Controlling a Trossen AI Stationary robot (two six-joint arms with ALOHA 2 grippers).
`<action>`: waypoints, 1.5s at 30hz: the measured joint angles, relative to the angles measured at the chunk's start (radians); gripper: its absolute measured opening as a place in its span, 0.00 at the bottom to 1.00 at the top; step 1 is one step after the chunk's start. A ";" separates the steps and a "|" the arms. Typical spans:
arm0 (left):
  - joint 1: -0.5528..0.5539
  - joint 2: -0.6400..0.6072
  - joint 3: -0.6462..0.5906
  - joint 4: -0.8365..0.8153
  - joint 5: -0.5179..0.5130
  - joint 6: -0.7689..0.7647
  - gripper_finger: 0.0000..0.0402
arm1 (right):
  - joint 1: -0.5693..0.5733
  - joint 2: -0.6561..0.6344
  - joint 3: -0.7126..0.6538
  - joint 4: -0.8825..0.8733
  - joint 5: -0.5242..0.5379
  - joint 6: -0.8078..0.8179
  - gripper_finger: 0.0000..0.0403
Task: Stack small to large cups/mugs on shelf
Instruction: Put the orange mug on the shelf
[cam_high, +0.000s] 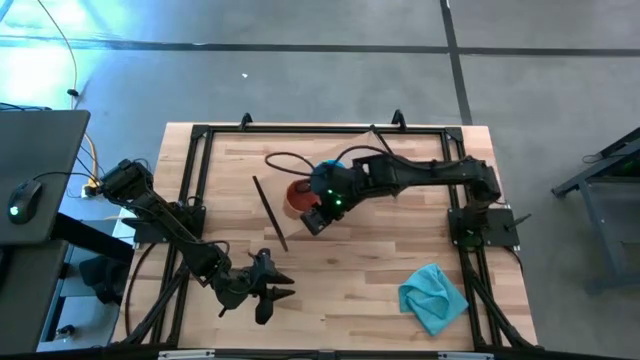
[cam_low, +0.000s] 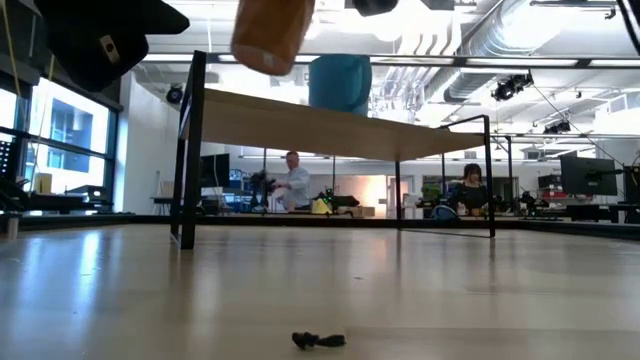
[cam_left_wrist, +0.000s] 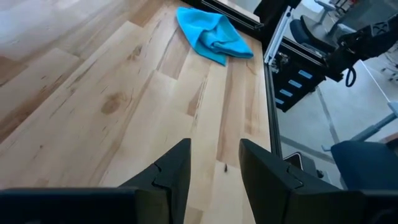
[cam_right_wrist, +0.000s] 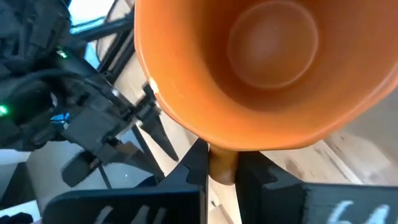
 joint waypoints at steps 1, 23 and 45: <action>0.000 0.000 0.000 -0.001 0.000 0.000 0.31 | -0.005 0.016 0.026 -0.009 -0.002 -0.011 0.05; -0.001 0.000 0.000 -0.006 0.005 -0.008 0.31 | -0.060 0.218 0.277 -0.248 -0.039 -0.060 0.05; -0.001 0.000 0.000 -0.009 0.006 -0.008 0.31 | -0.071 0.216 0.276 -0.230 -0.039 -0.078 0.05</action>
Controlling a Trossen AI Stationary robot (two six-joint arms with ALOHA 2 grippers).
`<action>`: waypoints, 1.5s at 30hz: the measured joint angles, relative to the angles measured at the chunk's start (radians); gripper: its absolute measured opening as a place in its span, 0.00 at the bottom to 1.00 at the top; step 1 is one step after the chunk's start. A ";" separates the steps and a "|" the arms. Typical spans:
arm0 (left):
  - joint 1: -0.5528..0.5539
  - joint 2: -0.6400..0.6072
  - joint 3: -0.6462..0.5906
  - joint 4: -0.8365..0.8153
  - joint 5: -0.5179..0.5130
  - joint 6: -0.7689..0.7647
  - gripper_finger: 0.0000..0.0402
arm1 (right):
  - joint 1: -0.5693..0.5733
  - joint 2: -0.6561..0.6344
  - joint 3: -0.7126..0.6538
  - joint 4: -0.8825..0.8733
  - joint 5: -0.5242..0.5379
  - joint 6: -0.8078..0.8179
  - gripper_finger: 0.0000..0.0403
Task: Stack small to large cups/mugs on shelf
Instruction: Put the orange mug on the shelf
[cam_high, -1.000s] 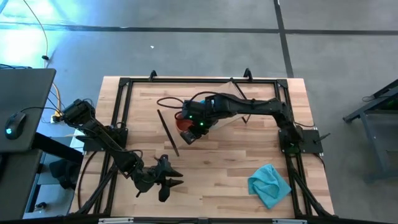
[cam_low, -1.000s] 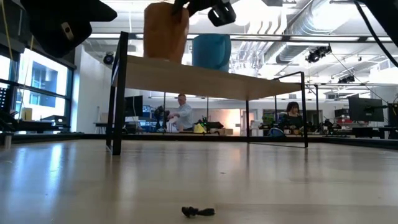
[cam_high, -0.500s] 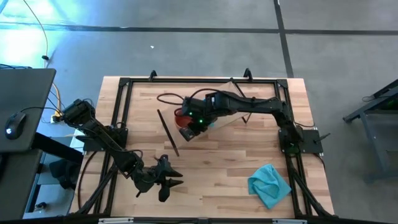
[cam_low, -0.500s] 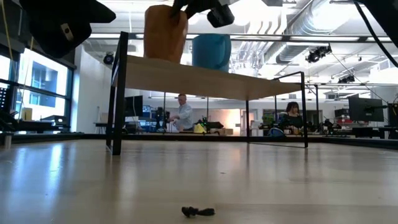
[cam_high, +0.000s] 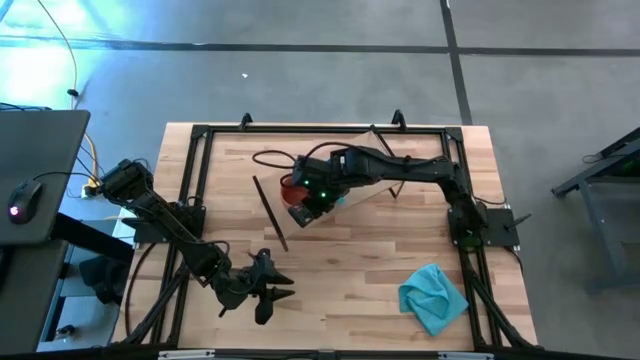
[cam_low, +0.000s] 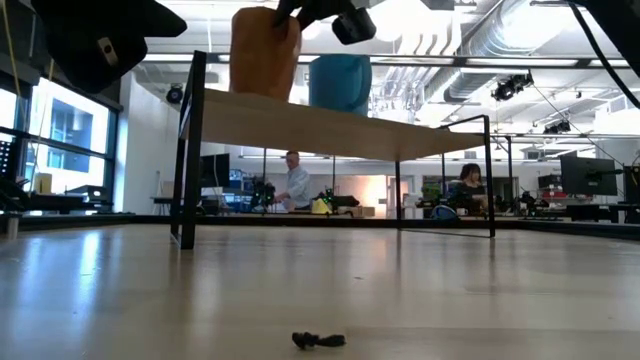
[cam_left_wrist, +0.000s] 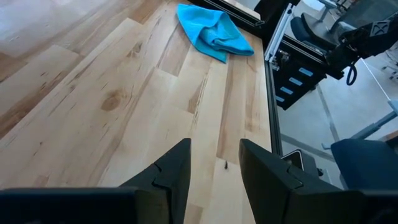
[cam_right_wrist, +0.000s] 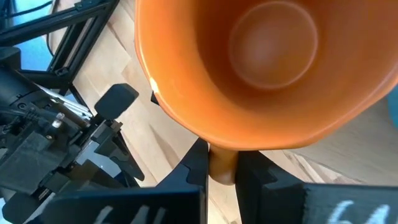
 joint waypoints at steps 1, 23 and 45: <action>0.000 0.000 0.000 0.000 -0.001 0.000 0.31 | 0.000 0.002 0.000 -0.001 -0.002 0.000 0.05; 0.000 0.000 0.000 0.001 -0.002 0.000 0.31 | -0.004 0.019 -0.002 -0.013 -0.019 -0.003 0.05; 0.000 0.000 0.000 0.000 -0.002 0.000 0.31 | -0.005 0.019 0.000 0.019 -0.020 -0.004 0.17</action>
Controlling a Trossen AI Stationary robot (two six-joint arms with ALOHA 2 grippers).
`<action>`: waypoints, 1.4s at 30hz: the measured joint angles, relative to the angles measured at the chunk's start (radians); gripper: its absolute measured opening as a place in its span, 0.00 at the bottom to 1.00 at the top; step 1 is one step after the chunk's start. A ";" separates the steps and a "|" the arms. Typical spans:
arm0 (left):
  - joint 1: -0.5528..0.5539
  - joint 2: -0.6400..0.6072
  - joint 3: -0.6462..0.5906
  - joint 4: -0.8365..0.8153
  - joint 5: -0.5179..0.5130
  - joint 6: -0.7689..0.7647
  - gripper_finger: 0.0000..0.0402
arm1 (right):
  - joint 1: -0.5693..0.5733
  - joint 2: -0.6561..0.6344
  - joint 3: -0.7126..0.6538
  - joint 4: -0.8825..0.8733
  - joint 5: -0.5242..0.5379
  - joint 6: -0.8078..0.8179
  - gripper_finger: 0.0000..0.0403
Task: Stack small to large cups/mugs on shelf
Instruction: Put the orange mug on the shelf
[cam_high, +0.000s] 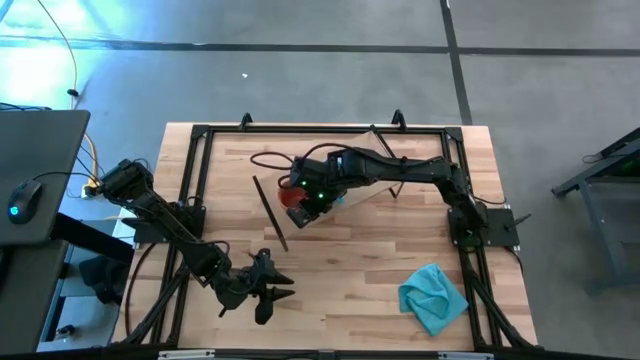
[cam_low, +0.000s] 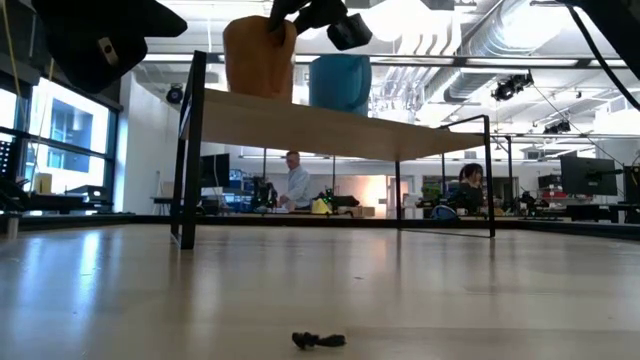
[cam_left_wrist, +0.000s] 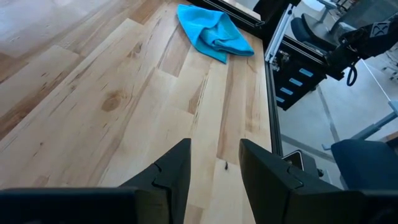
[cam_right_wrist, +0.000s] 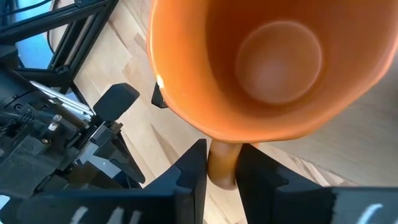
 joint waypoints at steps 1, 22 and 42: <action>0.000 0.000 0.000 0.000 0.000 0.000 0.31 | 0.000 0.000 0.000 -0.001 0.000 0.000 0.17; 0.000 0.000 0.000 0.000 0.000 0.000 0.31 | 0.003 0.027 0.000 0.025 -0.025 -0.004 0.22; 0.000 0.000 0.000 -0.013 0.000 0.000 0.31 | 0.001 0.023 -0.001 0.020 -0.048 -0.003 0.31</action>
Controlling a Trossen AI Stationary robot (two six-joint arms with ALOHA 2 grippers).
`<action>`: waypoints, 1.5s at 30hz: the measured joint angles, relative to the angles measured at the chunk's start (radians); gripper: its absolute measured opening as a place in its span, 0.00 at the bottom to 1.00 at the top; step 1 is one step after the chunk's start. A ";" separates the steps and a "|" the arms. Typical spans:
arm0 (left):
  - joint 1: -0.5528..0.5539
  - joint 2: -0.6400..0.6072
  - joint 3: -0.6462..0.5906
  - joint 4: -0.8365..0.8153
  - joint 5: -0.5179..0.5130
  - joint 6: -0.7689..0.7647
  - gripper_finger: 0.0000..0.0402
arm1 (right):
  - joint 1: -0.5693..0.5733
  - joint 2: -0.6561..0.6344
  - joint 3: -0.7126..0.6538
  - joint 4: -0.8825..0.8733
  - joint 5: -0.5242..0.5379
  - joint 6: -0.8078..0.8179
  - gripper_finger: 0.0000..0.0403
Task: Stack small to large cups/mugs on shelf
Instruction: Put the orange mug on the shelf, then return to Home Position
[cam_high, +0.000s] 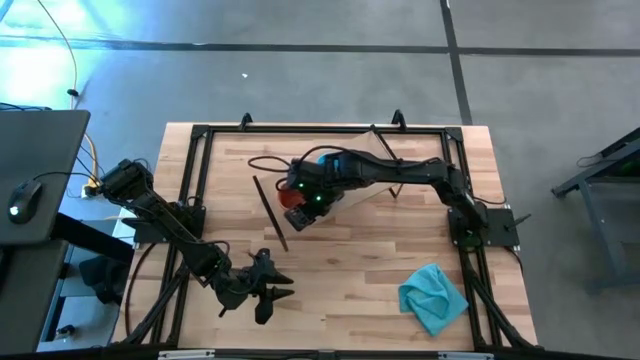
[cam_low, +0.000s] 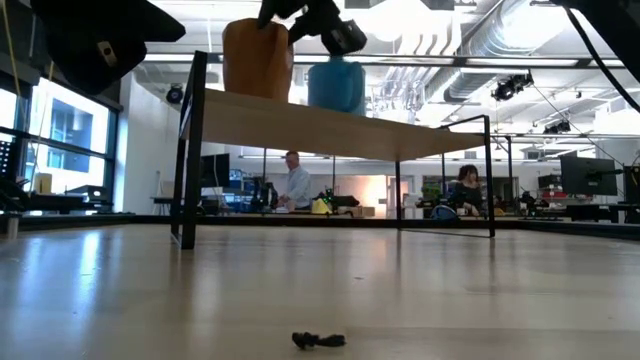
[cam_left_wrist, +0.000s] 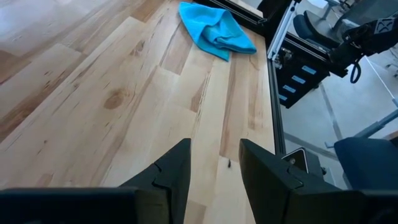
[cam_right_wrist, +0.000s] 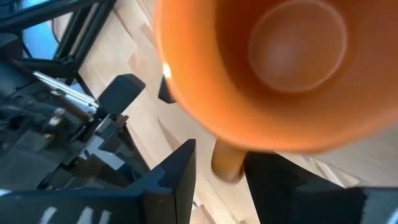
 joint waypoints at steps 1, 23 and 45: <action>0.000 0.000 0.000 0.000 0.000 0.000 0.31 | 0.000 -0.006 0.000 0.000 0.000 0.000 0.31; 0.000 0.000 0.000 0.001 0.000 0.000 0.31 | 0.028 -0.080 0.044 -0.083 0.038 0.014 0.31; 0.000 -0.012 0.005 0.020 0.079 -0.002 0.31 | 0.148 -0.323 0.041 -0.245 0.255 -0.036 0.31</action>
